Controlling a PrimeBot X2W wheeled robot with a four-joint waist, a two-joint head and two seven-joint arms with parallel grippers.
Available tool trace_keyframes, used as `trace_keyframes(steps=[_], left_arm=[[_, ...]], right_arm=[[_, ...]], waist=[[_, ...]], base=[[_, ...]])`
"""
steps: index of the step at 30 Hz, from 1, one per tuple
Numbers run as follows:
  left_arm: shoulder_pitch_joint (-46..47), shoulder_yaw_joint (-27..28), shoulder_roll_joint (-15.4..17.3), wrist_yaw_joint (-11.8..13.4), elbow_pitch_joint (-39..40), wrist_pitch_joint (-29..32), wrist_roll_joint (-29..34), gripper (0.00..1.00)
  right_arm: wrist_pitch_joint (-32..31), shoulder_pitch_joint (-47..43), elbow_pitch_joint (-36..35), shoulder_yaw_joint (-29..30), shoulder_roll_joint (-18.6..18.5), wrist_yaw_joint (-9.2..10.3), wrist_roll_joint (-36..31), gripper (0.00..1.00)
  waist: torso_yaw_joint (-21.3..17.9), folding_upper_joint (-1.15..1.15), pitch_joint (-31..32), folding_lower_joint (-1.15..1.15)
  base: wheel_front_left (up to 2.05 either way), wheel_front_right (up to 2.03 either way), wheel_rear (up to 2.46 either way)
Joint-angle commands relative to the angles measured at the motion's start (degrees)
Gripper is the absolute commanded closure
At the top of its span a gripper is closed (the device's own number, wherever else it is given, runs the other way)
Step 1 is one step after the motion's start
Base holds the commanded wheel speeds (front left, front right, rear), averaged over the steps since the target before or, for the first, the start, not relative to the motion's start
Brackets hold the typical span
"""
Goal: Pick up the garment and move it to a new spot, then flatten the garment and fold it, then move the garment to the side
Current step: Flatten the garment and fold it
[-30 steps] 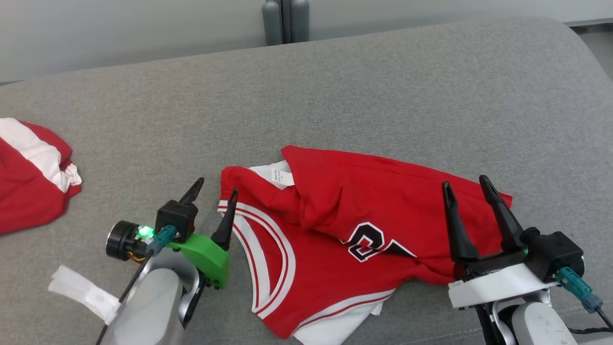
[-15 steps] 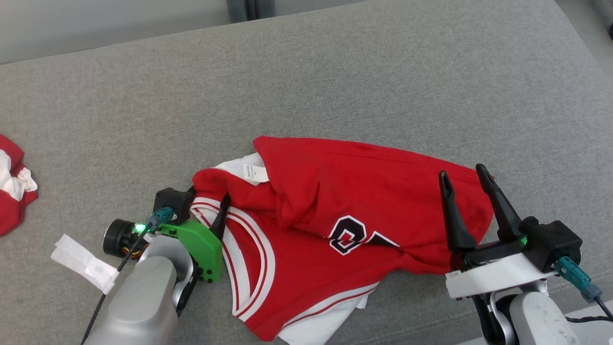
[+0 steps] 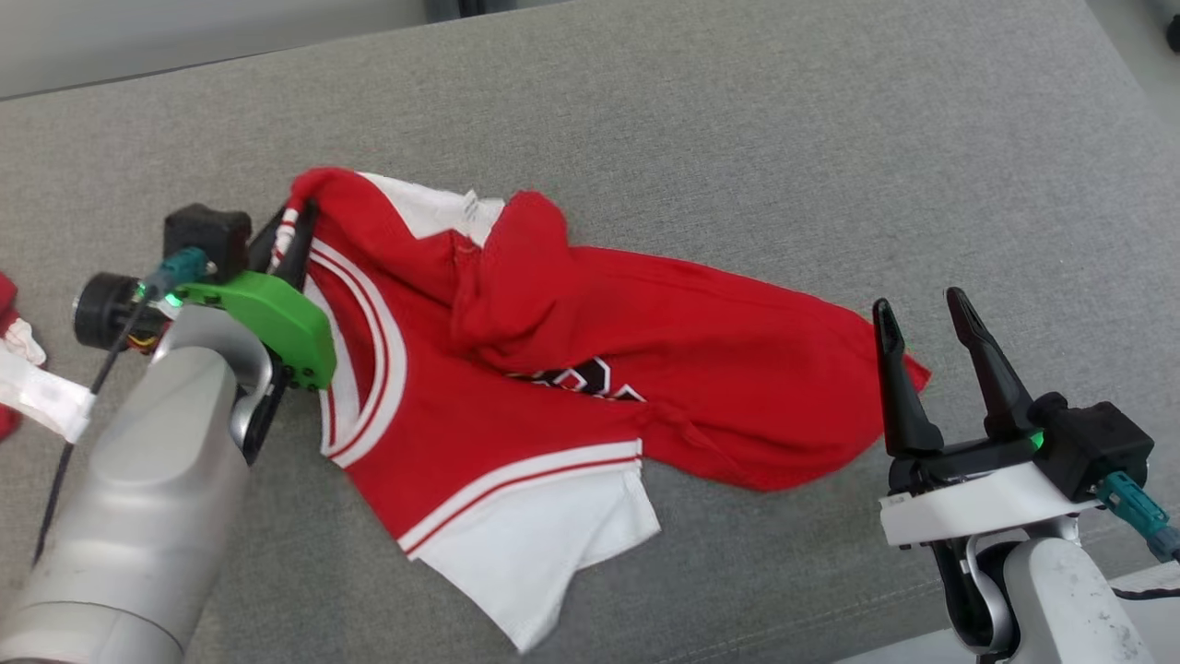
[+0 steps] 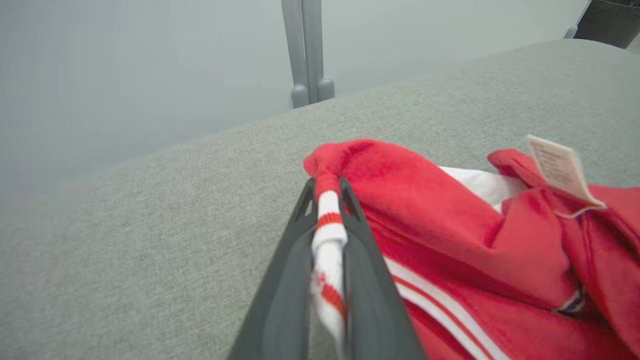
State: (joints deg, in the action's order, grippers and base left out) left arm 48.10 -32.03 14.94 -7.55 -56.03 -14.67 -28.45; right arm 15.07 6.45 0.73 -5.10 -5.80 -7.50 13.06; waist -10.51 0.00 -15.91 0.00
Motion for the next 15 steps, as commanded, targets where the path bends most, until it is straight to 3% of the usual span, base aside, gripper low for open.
trace_keyframes(steps=[1, 7, 9, 15], left_arm=[[1.8, 0.5, 0.8, 0.2, -0.6, -0.3, 0.0, 1.0], [4.9, 1.9, 3.0, 1.2, -2.9, -0.5, 0.8, 1.0], [5.2, 1.9, 3.6, 1.8, -3.4, -0.5, 1.5, 0.0], [-0.4, 6.5, 4.1, 3.6, 3.6, -0.5, 1.8, 0.0]], right_arm=[[0.1, 0.8, 0.2, 0.3, 0.1, 0.02, -0.3, 0.0], [0.1, 1.0, 0.7, 0.5, 0.5, 0.02, -0.4, 0.0], [0.1, 1.0, 0.9, 0.1, 0.7, 0.02, -0.3, 0.0], [0.1, -0.3, 1.7, 0.6, 1.1, 0.02, -0.2, 0.0]], waist=[[-0.9, 0.0, -0.5, 0.0], [-2.5, 0.0, -1.6, 0.0], [-2.8, 0.0, -1.8, 0.0], [-1.7, 0.0, -0.5, 0.0]], base=[[0.0, 0.0, 0.0], [0.0, 0.0, 0.0], [0.0, 0.0, 0.0], [0.0, 0.0, 0.0]])
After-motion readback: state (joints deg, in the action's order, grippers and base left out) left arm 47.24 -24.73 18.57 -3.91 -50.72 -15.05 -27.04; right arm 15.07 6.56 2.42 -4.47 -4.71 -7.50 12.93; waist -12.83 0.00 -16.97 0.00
